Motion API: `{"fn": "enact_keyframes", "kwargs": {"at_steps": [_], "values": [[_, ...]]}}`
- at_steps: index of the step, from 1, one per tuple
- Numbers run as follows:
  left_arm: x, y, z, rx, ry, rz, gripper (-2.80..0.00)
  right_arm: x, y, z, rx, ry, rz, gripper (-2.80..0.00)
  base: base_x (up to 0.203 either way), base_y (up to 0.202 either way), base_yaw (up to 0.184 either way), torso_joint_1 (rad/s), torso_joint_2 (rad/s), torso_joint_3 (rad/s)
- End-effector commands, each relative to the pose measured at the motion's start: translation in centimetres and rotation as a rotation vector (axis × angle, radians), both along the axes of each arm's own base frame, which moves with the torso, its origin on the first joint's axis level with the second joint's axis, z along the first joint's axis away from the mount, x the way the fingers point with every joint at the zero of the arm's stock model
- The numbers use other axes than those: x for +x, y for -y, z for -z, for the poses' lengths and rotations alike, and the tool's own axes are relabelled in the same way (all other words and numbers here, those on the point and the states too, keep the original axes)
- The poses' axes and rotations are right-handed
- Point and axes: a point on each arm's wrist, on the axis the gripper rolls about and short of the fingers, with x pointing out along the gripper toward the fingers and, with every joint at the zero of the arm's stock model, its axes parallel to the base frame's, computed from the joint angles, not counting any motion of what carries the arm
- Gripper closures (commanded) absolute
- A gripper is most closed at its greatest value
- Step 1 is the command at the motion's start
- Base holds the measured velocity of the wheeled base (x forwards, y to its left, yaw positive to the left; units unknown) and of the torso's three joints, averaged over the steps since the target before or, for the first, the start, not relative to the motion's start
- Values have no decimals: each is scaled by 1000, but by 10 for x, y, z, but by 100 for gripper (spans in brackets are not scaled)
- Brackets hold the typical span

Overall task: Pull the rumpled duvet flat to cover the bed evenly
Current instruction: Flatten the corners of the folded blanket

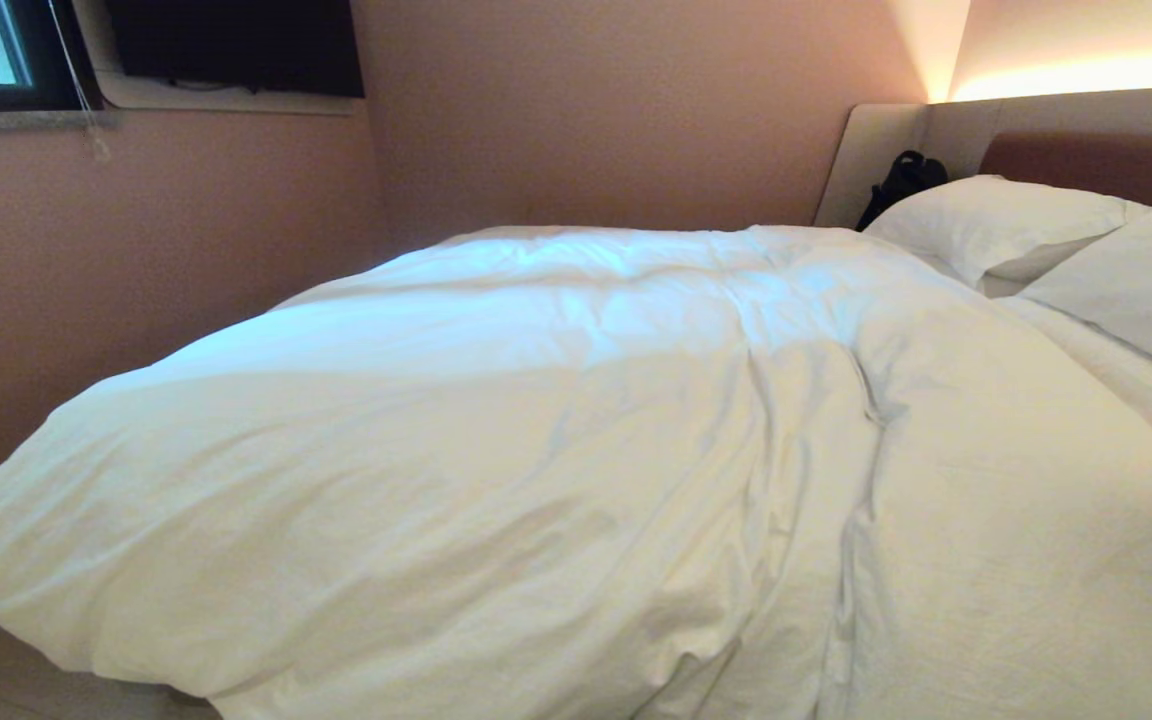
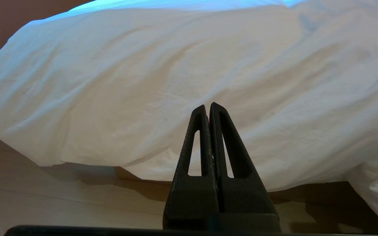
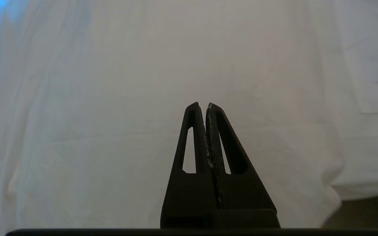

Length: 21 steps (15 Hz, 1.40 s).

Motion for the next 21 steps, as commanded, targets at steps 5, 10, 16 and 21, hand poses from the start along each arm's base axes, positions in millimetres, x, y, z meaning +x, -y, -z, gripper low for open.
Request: {"fn": "enact_keyframes", "kwargs": {"at_steps": [5,10,16,21], "values": [[0,0,0,0,0,-1,0,3,46,45,87,-37,-50,0,0,0,0,0,0,0],[0,0,0,0,0,-1,0,-22,78,83,32,-81,-101,0,0,0,0,0,0,0],[0,0,0,0,0,-1,0,-78,85,106,0,-84,-110,0,0,0,0,0,0,0],[0,0,0,0,0,-1,0,-100,90,130,-19,-113,-126,0,0,0,0,0,0,0]]}}
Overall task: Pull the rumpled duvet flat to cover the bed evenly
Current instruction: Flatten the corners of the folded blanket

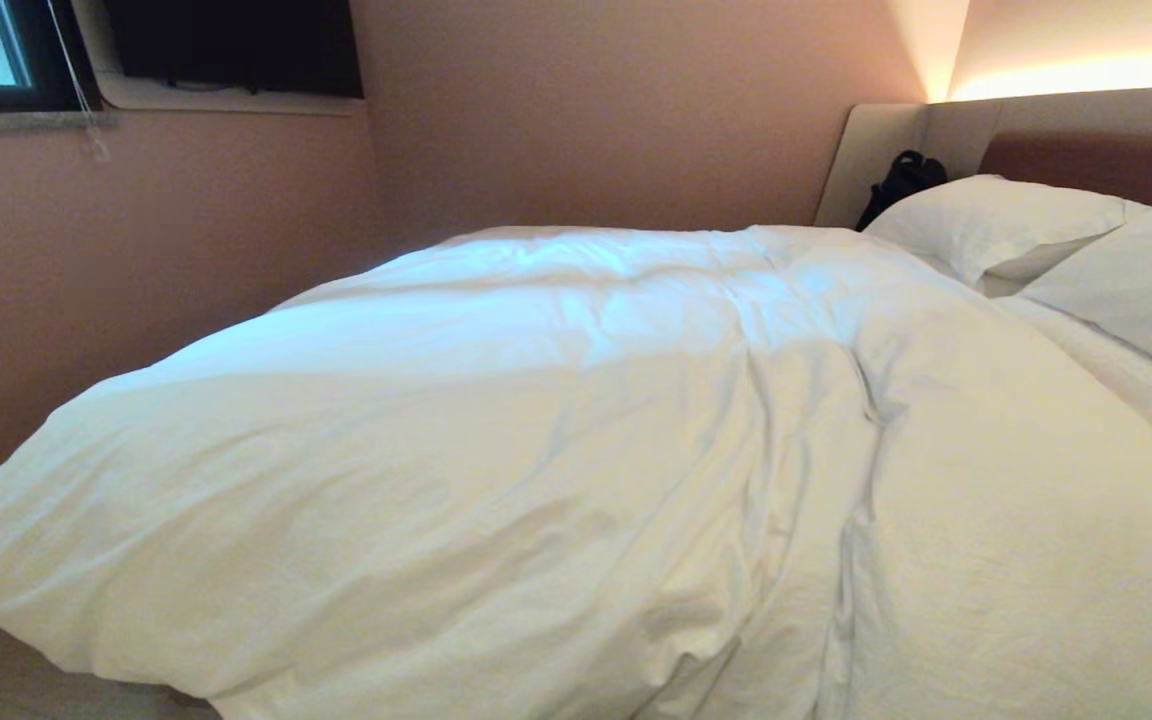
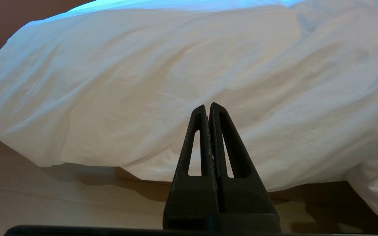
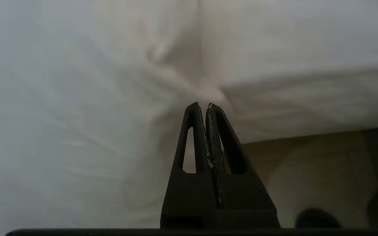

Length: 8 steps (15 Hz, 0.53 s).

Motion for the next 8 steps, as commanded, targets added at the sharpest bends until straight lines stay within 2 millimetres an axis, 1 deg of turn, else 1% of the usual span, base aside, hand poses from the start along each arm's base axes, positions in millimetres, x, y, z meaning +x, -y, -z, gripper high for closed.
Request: {"fn": "enact_keyframes", "kwargs": {"at_steps": [1,4,5,8], "values": [[0,0,0,0,0,0,0,-7,3,15,-63,-16,-60,0,0,0,0,0,0,0],[0,0,0,0,0,0,0,-10,11,31,-32,-33,-54,0,0,0,0,0,0,0],[0,0,0,0,0,0,0,-10,12,35,-27,-36,-54,-280,0,0,0,0,0,0],[0,0,0,0,0,0,0,-14,6,40,-27,-43,-68,-280,0,0,0,0,0,0]]}}
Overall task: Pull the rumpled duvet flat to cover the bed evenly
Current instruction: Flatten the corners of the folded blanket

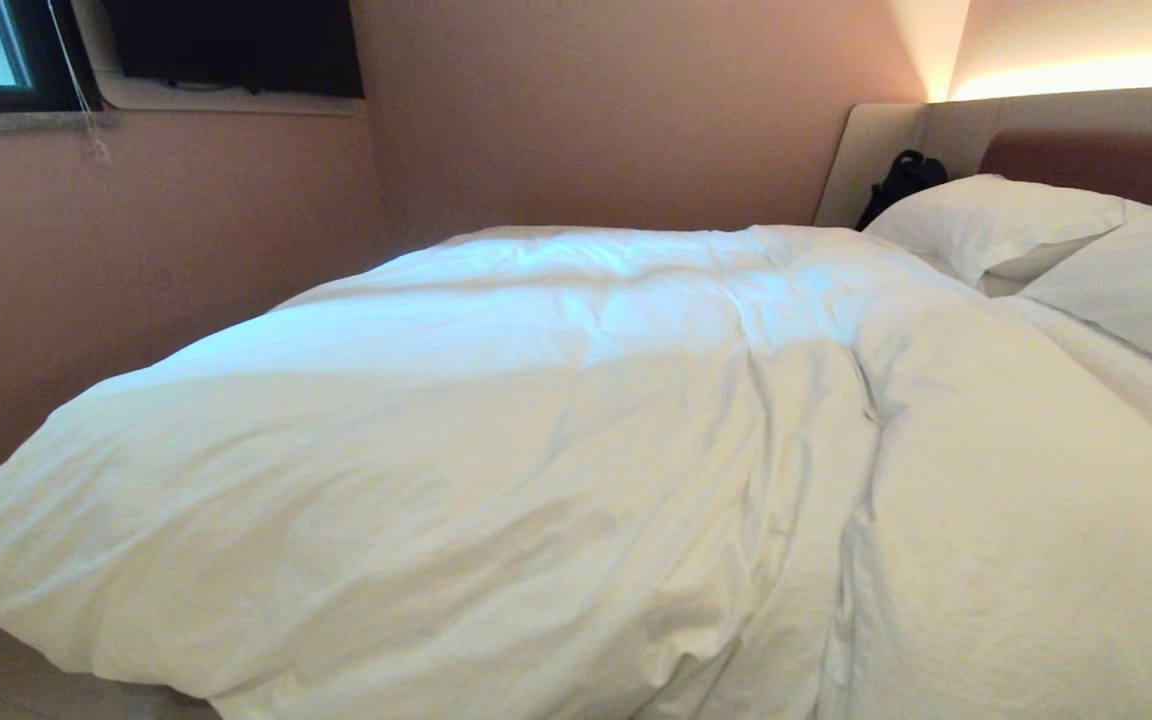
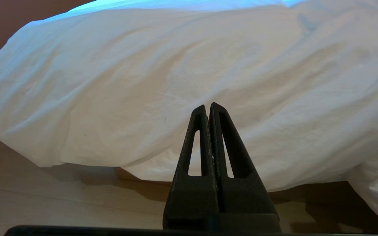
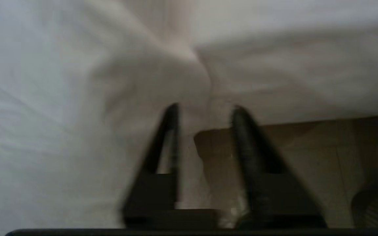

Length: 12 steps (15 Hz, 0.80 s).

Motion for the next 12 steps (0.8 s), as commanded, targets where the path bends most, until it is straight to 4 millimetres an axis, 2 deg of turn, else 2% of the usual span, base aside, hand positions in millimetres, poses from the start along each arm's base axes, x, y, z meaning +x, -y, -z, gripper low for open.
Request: {"fn": "enact_keyframes", "kwargs": {"at_steps": [1,8,12], "values": [[0,0,0,0,0,0,0,-2,-4,7,5,-2,-24,-280,0,0,0,0,0,0],[0,0,0,0,0,0,0,-8,-19,30,56,28,-108,-280,0,0,0,0,0,0],[0,0,0,0,0,0,0,-10,-21,28,62,65,-117,-280,0,0,0,0,0,0]]}}
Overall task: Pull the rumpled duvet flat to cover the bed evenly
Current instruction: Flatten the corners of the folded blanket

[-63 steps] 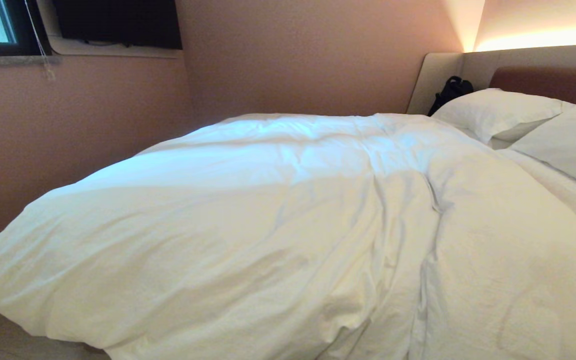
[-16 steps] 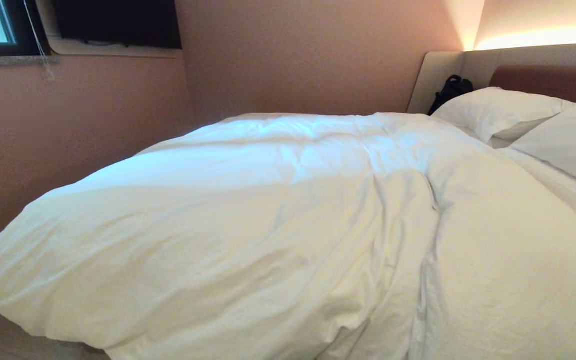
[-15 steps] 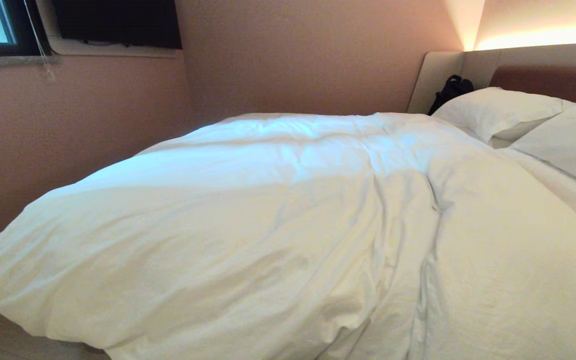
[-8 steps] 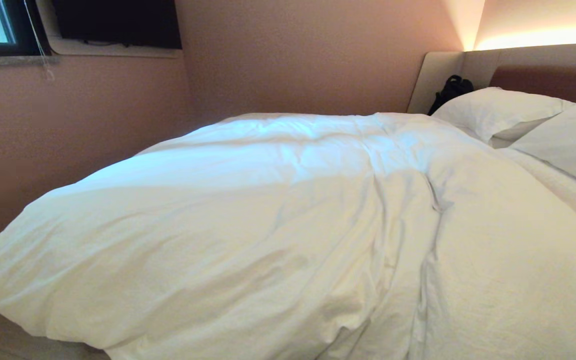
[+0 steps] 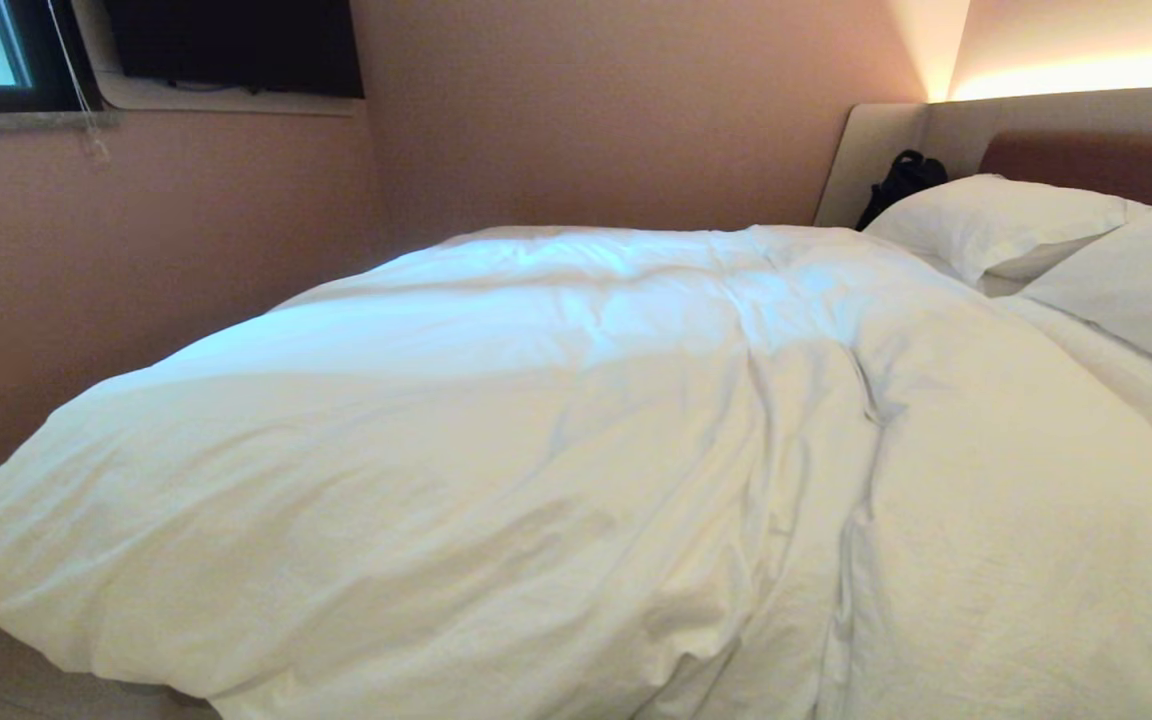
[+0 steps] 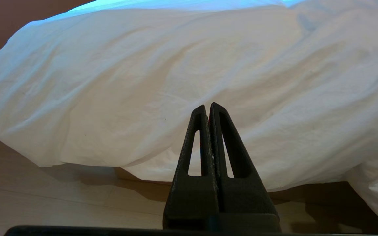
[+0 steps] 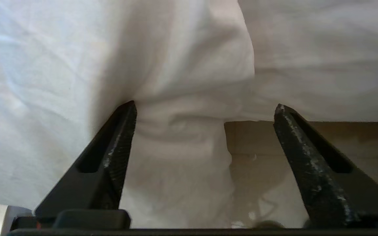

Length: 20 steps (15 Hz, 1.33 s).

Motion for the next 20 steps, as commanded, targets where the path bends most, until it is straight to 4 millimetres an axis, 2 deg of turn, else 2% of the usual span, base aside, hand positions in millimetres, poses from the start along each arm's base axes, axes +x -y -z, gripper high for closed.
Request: {"fn": "enact_keyframes", "kwargs": {"at_steps": [1,3,6,11,19,20], "values": [[0,0,0,0,0,0,0,-3,0,-2,-3,17,4,-280,0,0,0,0,0,0],[0,0,0,0,0,0,0,-16,3,-9,-20,25,49,-280,0,0,0,0,0,0],[0,0,0,0,0,0,0,-14,4,-7,-16,24,46,-280,0,0,0,0,0,0],[0,0,0,0,0,0,0,16,-9,4,19,4,-70,-280,0,0,0,0,0,0],[0,0,0,0,0,0,0,34,-6,14,-3,-10,-115,-280,0,0,0,0,0,0],[0,0,0,0,0,0,0,37,-6,16,-9,-7,-120,0,0,0,0,0,0,0]]}}
